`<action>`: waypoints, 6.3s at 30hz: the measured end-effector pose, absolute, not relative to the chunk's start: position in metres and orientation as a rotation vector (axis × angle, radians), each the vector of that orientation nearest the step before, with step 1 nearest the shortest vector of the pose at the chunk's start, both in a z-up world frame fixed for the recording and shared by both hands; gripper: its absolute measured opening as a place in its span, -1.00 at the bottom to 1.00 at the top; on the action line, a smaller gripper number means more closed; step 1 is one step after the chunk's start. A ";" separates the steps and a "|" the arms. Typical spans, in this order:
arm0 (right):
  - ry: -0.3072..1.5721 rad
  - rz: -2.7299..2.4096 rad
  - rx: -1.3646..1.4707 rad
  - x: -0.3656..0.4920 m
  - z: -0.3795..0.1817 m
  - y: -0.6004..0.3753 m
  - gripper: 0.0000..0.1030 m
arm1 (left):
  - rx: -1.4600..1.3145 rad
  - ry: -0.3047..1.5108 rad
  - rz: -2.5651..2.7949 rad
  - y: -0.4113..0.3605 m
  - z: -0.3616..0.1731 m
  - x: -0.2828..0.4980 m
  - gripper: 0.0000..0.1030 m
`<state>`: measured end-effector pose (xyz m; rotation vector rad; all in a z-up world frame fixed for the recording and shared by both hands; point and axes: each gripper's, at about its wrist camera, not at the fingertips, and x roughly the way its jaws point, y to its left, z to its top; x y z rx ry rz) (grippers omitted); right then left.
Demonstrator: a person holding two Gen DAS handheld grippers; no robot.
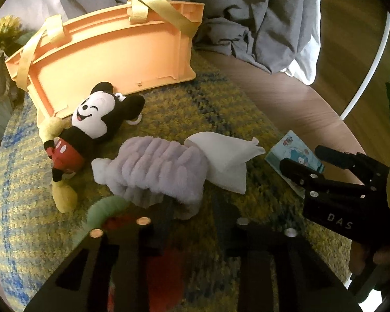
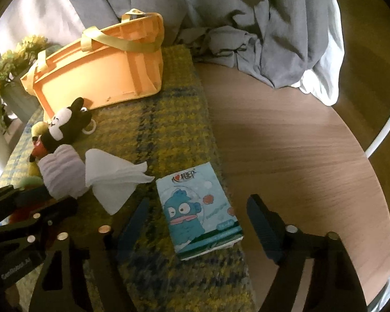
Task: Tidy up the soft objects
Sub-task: 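Grasp the lilac fuzzy sock with the left tool while the right grasps the blue tissue pack, then lift the sock and tissue pack and carry both over the orange crate, then open both tools to drop the sock and tissue pack into the crate, then move both open tools back toward the red pompom and white cloth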
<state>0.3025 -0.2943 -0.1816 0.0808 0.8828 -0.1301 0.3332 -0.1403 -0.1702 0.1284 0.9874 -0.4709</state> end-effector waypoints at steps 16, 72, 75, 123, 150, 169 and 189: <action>0.846 -0.135 0.096 0.289 -0.166 -0.286 0.16 | 0.130 0.867 -0.475 -0.131 -0.145 0.324 -0.74; 0.363 0.036 0.116 0.307 -0.008 -0.198 0.16 | 0.058 0.350 -0.348 -0.047 0.021 0.333 -0.74; 0.351 0.046 0.121 0.313 -0.004 -0.196 0.16 | 0.056 0.338 -0.343 -0.045 0.026 0.339 -0.74; 0.504 0.090 0.082 0.513 -0.044 -0.189 0.16 | 0.144 0.490 -0.309 -0.052 -0.042 0.541 -0.70; 0.527 -0.045 0.084 0.504 -0.041 -0.206 0.46 | 0.095 0.793 -0.377 -0.061 -0.061 0.549 0.80; 0.520 -0.078 0.127 0.461 -0.017 -0.207 0.46 | 0.097 0.760 -0.373 -0.053 -0.013 0.507 0.85; 0.455 -0.095 0.132 0.387 0.003 -0.208 0.46 | 0.101 0.560 -0.289 -0.046 0.023 0.415 0.85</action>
